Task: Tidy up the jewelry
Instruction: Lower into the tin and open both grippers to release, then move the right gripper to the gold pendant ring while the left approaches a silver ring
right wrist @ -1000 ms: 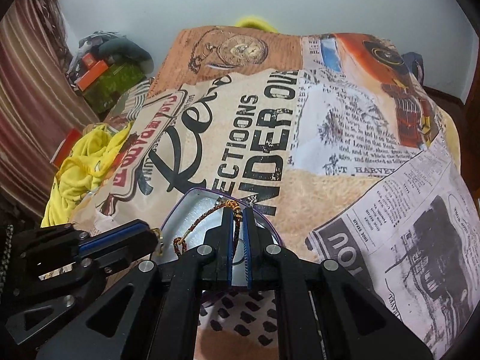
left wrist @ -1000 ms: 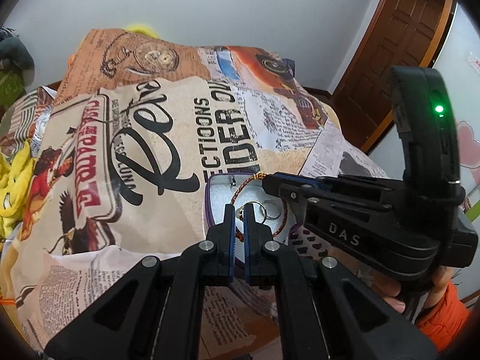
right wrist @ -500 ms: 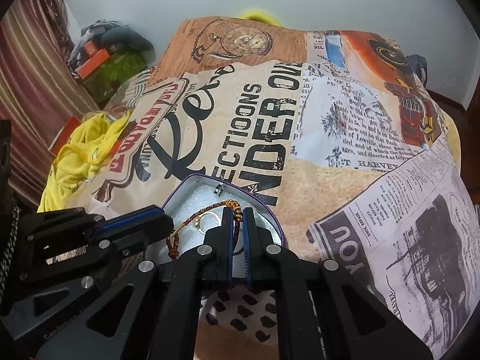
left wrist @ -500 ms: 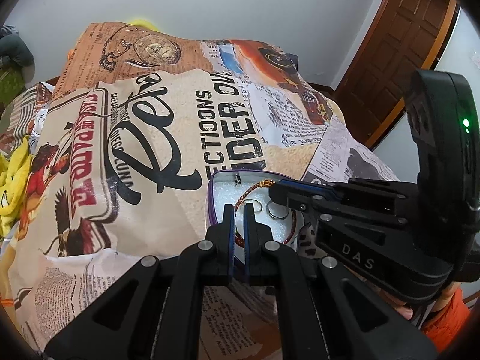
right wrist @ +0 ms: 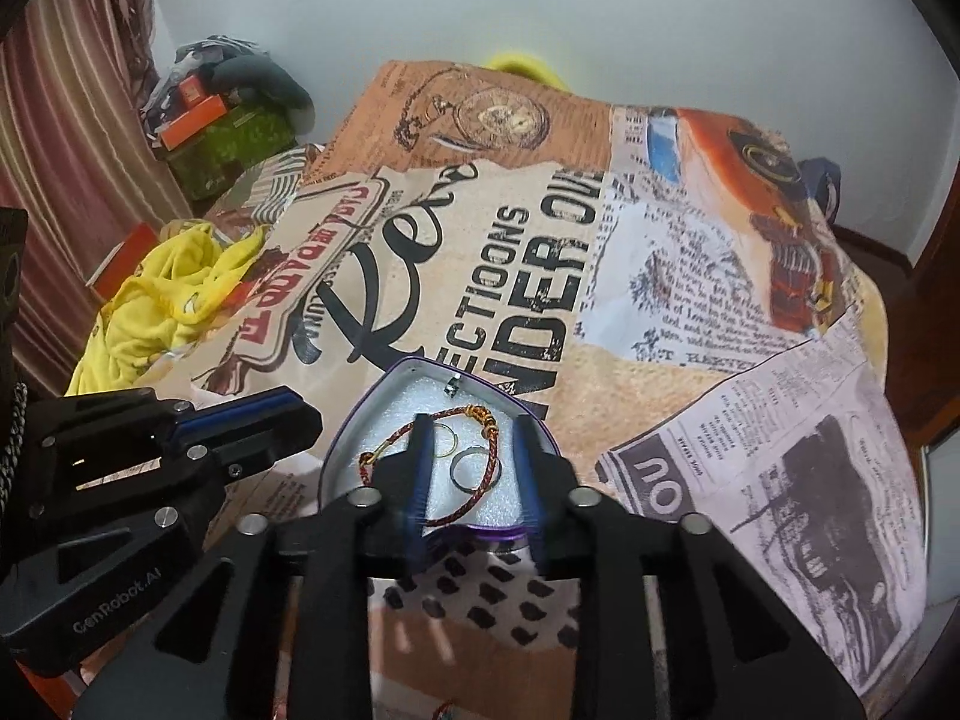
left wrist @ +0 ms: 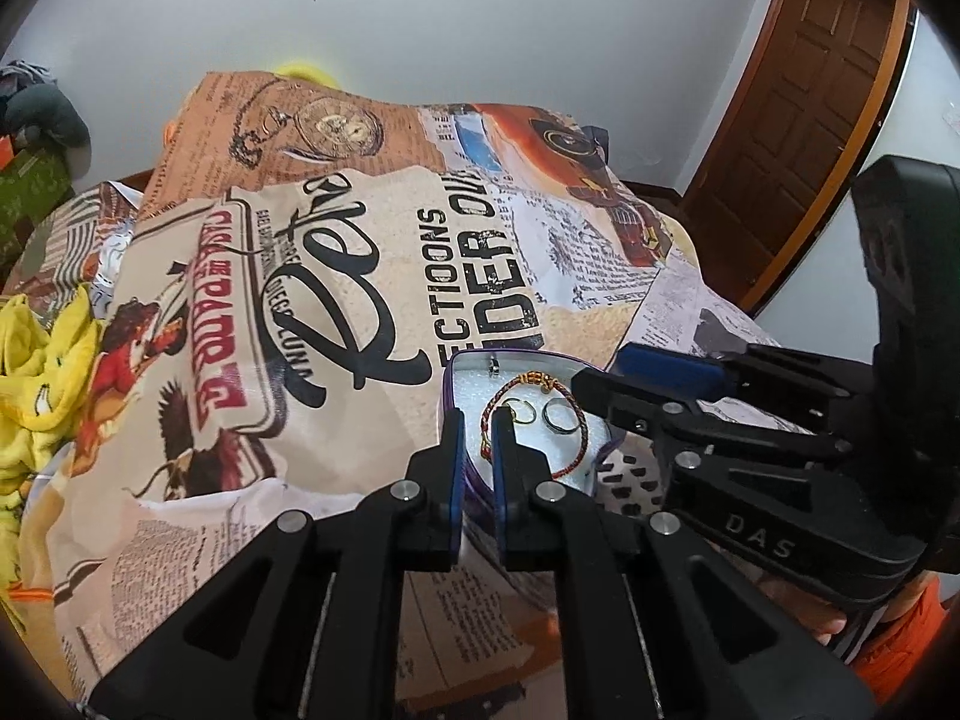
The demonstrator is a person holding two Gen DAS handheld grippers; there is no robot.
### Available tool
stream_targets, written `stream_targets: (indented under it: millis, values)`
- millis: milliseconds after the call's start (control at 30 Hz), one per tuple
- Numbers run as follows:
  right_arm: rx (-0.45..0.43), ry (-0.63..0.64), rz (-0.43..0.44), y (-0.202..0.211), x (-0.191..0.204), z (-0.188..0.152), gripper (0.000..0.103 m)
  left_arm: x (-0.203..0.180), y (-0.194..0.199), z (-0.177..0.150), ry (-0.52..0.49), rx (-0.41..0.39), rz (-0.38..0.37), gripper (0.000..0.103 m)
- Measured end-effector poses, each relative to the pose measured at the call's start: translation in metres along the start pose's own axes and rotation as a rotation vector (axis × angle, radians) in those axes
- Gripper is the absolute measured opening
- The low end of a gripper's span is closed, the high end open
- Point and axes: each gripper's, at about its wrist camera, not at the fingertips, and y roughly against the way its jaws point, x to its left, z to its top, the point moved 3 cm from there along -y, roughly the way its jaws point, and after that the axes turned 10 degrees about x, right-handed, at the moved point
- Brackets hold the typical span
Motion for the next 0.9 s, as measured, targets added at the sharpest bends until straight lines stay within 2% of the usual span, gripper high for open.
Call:
stream_targets:
  millis: [67, 233, 567, 900]
  values:
    - [-0.015, 0.009, -0.012, 0.008, 0.003, -0.002, 0.027, -0.001, 0.007, -0.002, -0.002, -0.009, 0.010, 0.011]
    - [-0.047, 0.013, -0.028, 0.029, 0.006, -0.008, 0.027, -0.002, 0.028, -0.010, -0.001, -0.038, 0.022, 0.026]
    - [-0.099, 0.033, -0.053, 0.073, 0.018, -0.038, 0.027, -0.007, 0.056, -0.035, -0.011, -0.039, 0.038, 0.026]
    - [-0.050, 0.035, -0.037, 0.073, 0.028, -0.075, 0.027, -0.011, 0.068, -0.074, -0.025, -0.002, 0.053, 0.027]
